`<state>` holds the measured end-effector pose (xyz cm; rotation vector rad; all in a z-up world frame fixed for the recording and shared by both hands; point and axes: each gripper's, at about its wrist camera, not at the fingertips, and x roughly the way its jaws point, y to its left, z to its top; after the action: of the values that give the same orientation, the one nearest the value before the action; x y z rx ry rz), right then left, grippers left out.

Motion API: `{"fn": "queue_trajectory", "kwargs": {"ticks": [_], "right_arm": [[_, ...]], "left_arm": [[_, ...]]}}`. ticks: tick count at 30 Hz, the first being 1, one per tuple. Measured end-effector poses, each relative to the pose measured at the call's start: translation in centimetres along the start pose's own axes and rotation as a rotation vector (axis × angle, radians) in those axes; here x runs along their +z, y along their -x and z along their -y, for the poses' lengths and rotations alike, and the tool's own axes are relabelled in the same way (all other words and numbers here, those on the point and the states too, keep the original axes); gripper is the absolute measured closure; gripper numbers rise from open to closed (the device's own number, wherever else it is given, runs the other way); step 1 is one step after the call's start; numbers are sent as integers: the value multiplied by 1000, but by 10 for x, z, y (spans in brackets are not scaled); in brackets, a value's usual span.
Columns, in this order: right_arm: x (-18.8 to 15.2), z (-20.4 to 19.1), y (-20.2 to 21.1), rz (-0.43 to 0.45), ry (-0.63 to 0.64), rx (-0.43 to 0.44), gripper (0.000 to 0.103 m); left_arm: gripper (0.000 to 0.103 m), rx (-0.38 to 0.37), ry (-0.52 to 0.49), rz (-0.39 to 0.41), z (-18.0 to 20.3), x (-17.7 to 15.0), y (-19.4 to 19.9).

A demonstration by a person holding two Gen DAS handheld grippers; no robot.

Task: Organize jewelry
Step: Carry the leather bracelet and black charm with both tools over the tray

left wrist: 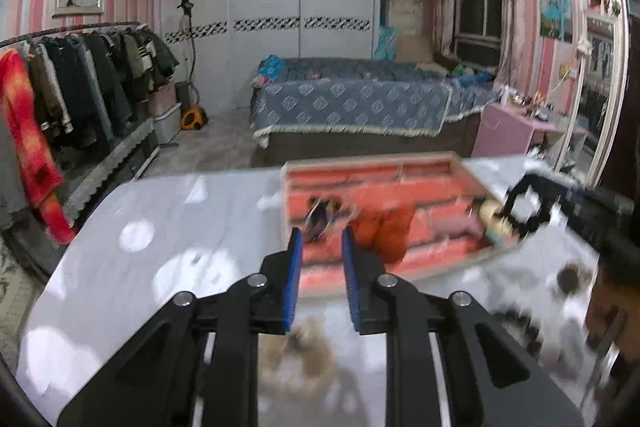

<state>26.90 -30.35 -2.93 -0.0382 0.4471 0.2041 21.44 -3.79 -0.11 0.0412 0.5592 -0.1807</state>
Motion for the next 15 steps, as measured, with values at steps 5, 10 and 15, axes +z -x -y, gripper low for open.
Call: {"fn": "queue_trajectory", "kwargs": {"ticks": [5,10,15], "right_arm": [[-21,-3,29,-2,1,7,92],[-35,-4,62,-3,-22,17,92],[-40,-8,83,10,-22,15,92]], "left_arm": [[37,50,84,-68,-24,-59,45],[37,35,51,-220,1,-118,66],[82,36,-13,-323,21,-140,38]]}}
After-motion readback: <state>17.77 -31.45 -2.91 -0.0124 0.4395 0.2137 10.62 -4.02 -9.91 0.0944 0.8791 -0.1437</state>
